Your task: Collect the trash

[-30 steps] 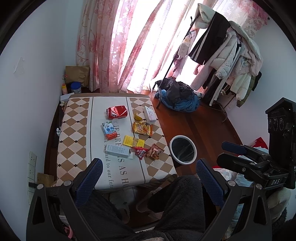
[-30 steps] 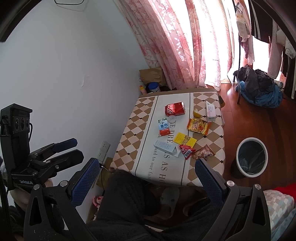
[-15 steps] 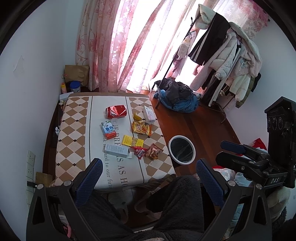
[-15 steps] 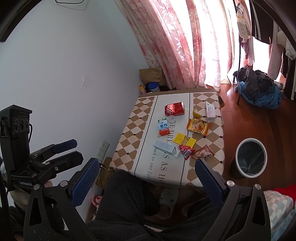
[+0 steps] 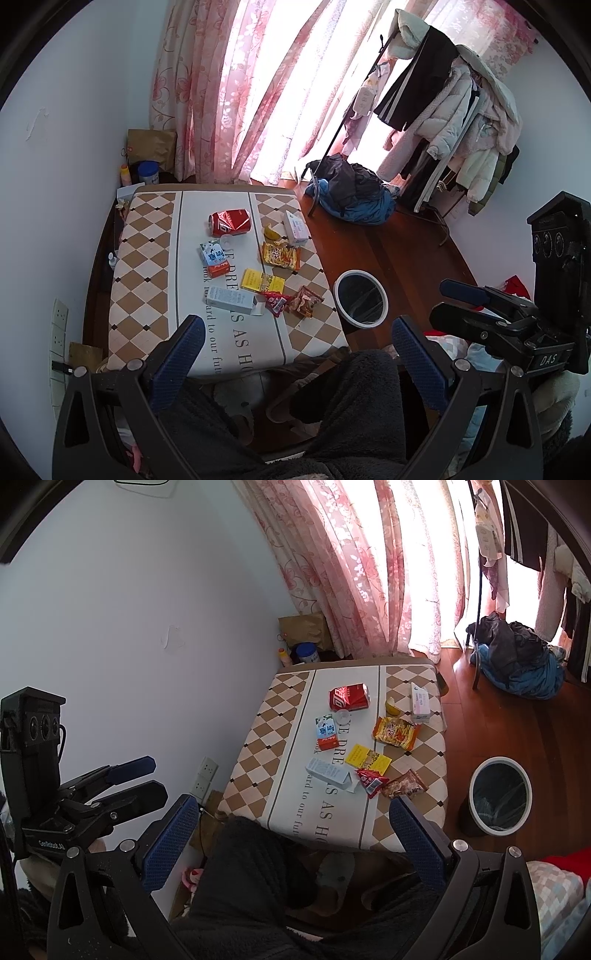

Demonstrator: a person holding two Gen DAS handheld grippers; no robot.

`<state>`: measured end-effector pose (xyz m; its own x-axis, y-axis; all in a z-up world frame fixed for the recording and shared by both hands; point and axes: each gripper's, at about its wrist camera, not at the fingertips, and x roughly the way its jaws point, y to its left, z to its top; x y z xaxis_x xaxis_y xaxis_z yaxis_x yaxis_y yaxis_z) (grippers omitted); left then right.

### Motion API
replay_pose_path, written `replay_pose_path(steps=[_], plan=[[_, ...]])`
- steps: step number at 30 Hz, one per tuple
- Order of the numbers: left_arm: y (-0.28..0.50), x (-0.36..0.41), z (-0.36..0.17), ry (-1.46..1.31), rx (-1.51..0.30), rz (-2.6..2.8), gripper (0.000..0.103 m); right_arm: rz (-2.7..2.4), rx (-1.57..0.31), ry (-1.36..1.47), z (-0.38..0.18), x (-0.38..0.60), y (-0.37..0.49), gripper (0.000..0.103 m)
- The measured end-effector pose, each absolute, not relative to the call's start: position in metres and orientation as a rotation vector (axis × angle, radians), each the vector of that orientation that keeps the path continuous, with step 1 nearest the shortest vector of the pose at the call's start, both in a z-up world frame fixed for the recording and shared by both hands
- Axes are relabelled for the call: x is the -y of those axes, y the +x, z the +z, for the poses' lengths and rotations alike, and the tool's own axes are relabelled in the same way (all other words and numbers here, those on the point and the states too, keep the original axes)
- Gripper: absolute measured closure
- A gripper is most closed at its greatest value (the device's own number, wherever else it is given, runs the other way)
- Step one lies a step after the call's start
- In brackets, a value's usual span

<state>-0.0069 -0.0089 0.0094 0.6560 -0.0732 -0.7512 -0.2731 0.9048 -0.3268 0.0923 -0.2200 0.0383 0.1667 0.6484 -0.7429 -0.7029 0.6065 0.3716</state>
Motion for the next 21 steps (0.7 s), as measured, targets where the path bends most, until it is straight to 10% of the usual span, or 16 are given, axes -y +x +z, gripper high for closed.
replay_pose_path(steps=[21], plan=[[-0.0072, 0.0105, 0.007, -0.442, -0.853, 0.114, 0.0, 0.962, -1.016, -0.067, 0.0387, 0.2195, 0.0901, 0.0]])
